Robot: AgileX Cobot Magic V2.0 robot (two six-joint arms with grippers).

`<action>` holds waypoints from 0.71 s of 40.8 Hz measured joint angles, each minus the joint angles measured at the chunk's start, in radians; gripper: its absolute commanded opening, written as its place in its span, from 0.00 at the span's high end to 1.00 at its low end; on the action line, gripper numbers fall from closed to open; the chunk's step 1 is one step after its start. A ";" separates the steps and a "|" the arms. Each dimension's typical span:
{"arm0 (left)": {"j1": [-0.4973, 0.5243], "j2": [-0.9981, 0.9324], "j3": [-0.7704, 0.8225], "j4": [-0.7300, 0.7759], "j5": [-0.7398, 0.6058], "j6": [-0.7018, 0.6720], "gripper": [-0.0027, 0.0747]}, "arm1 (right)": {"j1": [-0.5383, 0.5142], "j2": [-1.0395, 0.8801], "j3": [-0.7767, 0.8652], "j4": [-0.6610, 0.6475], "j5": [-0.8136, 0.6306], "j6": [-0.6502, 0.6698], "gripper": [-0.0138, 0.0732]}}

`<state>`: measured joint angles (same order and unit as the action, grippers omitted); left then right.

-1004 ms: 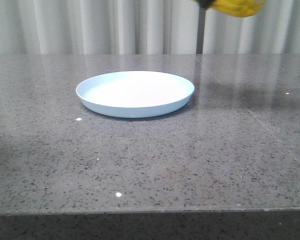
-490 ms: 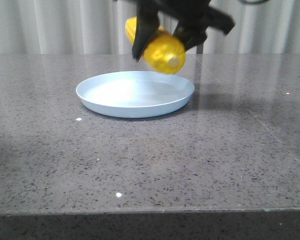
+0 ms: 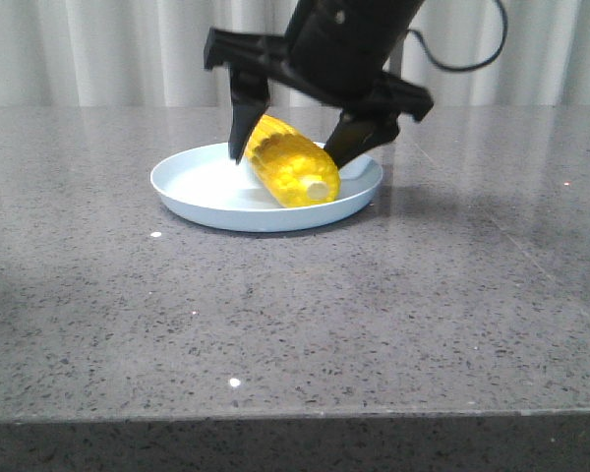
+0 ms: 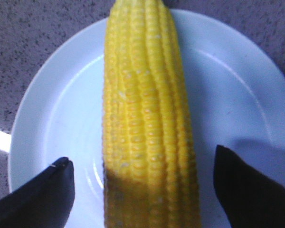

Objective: Place corn on plate with both arms

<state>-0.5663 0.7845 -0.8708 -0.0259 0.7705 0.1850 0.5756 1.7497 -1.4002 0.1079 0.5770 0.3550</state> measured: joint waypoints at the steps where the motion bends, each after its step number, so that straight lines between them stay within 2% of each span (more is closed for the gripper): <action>1: 0.000 0.000 0.000 0.000 0.000 0.000 0.51 | 0.000 -0.015 0.000 -0.013 0.005 0.000 0.11; 11: 0.000 0.000 0.000 0.000 -0.001 0.000 0.51 | 0.018 -0.274 0.053 -0.164 0.107 -0.051 0.11; 21: 0.000 0.000 0.000 0.000 -0.001 0.000 0.51 | 0.033 -0.578 0.277 -0.179 0.198 -0.173 0.11; 29: 0.000 0.000 0.000 0.000 -0.001 0.000 0.51 | 0.033 -0.807 0.425 -0.181 0.272 -0.199 0.11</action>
<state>-0.5663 0.7845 -0.8708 -0.0259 0.7698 0.1850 0.6085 0.9426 -0.9750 -0.0732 0.8495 0.1556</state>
